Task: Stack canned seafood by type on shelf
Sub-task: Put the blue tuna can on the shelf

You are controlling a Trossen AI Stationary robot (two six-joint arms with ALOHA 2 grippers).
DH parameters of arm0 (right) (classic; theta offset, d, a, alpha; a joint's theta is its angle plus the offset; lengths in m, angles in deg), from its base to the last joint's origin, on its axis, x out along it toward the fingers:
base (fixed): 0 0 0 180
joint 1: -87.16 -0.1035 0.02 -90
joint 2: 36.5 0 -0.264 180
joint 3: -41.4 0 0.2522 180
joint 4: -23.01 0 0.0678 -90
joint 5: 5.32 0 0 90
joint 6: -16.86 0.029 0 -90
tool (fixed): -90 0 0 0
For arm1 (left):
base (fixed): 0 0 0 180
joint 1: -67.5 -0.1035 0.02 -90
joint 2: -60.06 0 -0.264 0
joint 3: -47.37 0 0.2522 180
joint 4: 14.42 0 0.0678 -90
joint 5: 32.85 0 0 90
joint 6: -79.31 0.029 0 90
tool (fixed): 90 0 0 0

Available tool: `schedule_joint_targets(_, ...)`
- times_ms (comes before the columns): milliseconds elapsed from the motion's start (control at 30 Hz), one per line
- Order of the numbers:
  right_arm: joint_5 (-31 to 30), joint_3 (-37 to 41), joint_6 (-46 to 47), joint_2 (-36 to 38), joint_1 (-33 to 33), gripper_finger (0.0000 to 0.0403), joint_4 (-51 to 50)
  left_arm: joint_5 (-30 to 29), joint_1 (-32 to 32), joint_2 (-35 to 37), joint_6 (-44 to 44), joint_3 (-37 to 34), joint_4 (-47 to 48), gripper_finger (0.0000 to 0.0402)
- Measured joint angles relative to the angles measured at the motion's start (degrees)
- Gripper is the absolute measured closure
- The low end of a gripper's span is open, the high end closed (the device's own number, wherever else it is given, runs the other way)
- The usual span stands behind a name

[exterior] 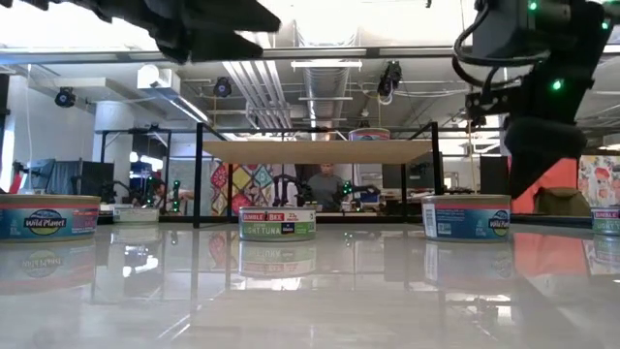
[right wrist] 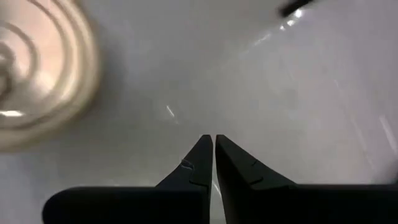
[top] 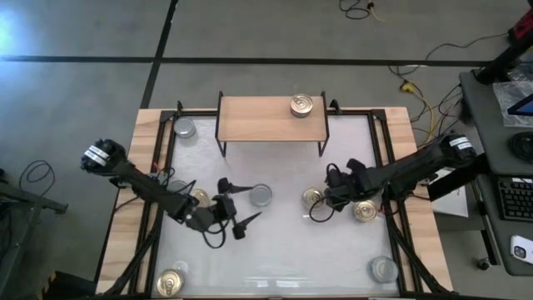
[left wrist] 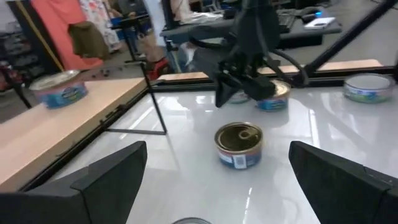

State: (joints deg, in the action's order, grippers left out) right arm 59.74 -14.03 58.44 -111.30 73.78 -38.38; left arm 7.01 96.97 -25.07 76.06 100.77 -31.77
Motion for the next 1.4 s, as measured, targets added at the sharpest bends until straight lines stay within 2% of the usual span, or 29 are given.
schedule_joint_targets(100,2.2,1.6,-3.2,-1.1,-0.2,0.039,8.8,1.2,-1.5,-2.4,-4.4,0.0,-0.2,0.0025)
schedule_joint_targets(167,3.9,1.9,-4.9,-2.3,-0.3,0.039,13.2,1.2,-2.4,-4.2,-4.3,0.0,-0.2,0.0025)
schedule_joint_targets(433,9.3,1.9,-7.3,-7.2,-3.0,0.039,26.7,3.1,-3.7,-7.0,-0.7,1.3,-1.4,0.0025)
schedule_joint_targets(600,11.7,1.9,-8.1,-8.7,-6.7,0.039,35.0,3.0,-3.6,-7.4,6.6,4.5,0.8,0.0025)
schedule_joint_targets(767,8.7,1.9,-7.6,-6.5,-11.7,0.039,34.5,3.2,-2.8,-6.9,5.6,7.9,8.0,0.0025)
schedule_joint_targets(867,6.1,1.9,-7.2,-4.0,-15.8,0.039,34.4,6.3,-2.1,-7.6,1.7,9.5,12.7,0.0025)
schedule_joint_targets(1000,1.1,1.9,-5.0,-1.6,-20.3,0.0381,31.9,12.4,-1.5,-10.1,-0.9,10.0,12.9,0.0025)
schedule_joint_targets(1100,-0.7,2.4,-3.5,-1.5,-21.4,0.0346,31.6,13.2,-1.6,-12.8,-0.7,10.7,12.5,0.0025)
schedule_joint_targets(1267,-2.3,4.2,-2.1,-3.3,-21.2,0.0242,31.6,13.2,-3.1,-17.5,-0.9,14.0,12.6,0.0025)
schedule_joint_targets(1400,-3.4,5.4,-2.4,-3.3,-20.9,0.0154,32.0,13.3,-3.8,-19.6,-1.6,18.9,22.3,0.0025)
